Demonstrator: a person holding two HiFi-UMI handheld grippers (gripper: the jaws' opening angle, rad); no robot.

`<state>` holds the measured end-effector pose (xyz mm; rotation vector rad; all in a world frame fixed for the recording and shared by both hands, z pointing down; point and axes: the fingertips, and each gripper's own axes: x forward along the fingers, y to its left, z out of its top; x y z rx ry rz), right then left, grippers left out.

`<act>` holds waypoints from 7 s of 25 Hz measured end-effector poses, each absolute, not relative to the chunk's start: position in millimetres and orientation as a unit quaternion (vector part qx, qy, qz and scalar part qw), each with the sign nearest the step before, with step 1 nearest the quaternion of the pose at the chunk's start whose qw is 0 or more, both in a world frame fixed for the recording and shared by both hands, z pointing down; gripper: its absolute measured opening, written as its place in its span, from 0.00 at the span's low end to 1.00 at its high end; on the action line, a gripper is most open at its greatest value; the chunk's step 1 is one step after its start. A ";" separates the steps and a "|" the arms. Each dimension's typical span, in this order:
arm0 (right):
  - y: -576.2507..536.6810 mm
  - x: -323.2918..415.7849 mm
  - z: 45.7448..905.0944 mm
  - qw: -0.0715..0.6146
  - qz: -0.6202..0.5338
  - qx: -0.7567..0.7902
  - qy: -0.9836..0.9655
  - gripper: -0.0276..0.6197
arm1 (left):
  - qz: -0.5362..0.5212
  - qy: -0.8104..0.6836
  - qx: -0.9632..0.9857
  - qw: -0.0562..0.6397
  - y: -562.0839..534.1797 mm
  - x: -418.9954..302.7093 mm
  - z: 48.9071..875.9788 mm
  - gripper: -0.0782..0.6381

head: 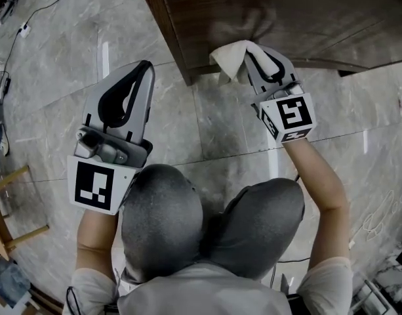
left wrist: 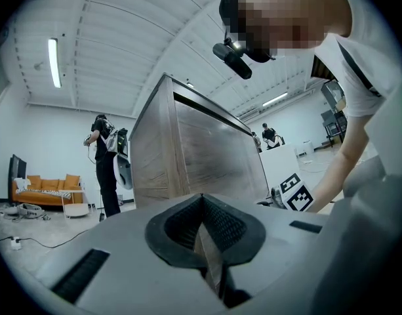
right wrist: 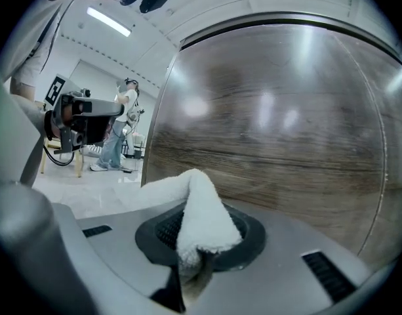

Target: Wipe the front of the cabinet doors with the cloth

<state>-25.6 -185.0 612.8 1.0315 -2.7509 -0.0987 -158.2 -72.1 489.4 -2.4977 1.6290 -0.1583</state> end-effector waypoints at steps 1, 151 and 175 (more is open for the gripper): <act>-186.3 -22.0 613.1 0.101 -0.034 0.351 -0.930 0.15 | -0.053 0.544 -0.834 0.077 -72.6 -155.8 490.3 0.13; 20.7 156.6 -334.8 -0.074 -0.025 0.599 -0.797 0.15 | 0.065 0.477 -0.870 0.103 -2.5 -82.7 -377.4 0.13; 3.5 150.9 -314.1 -0.076 -0.002 0.594 -0.801 0.15 | 0.065 0.486 -0.865 0.110 -7.8 -91.2 -377.5 0.13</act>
